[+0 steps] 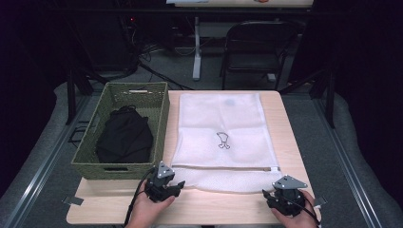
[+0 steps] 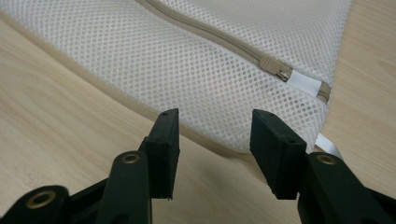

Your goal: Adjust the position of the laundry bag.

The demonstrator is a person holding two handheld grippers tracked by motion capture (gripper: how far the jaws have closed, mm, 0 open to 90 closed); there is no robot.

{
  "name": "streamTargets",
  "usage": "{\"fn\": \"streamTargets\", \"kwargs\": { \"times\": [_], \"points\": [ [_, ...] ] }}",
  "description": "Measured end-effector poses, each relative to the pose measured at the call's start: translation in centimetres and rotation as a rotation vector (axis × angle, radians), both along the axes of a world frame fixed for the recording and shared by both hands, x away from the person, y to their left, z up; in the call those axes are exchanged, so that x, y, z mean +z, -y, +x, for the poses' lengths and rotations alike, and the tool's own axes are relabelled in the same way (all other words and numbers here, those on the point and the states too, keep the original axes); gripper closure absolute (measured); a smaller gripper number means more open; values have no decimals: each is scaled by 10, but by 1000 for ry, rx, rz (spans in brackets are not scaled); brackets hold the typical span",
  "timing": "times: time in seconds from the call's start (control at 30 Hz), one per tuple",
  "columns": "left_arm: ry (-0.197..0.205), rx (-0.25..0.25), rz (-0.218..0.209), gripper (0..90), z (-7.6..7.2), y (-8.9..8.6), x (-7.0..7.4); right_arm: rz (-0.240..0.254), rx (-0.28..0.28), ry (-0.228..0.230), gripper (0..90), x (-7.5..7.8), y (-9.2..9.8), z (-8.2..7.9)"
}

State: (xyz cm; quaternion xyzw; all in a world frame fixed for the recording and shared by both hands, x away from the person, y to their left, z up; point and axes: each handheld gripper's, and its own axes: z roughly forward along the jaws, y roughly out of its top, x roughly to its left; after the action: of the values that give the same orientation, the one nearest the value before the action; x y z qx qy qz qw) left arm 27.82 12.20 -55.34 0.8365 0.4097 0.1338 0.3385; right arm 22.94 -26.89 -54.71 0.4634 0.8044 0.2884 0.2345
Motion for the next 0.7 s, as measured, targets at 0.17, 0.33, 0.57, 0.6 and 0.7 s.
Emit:
{"fn": "streamTargets", "kwargs": {
  "times": [0.17,0.33,0.57,0.6,0.7],
  "points": [
    [17,-2,4,517,-4,0,0,-10,-22,9,490,-1,3,3],
    [11,-3,28,513,-4,2,-1,5,-27,-6,496,-2,5,4],
    [14,-5,32,487,-4,2,0,16,-39,1,518,-2,9,9],
    [13,-2,34,485,-4,2,0,17,-37,-2,522,-2,9,10],
    [9,-4,36,486,-2,5,-2,15,-37,-3,524,-2,8,10]
  ]
}}
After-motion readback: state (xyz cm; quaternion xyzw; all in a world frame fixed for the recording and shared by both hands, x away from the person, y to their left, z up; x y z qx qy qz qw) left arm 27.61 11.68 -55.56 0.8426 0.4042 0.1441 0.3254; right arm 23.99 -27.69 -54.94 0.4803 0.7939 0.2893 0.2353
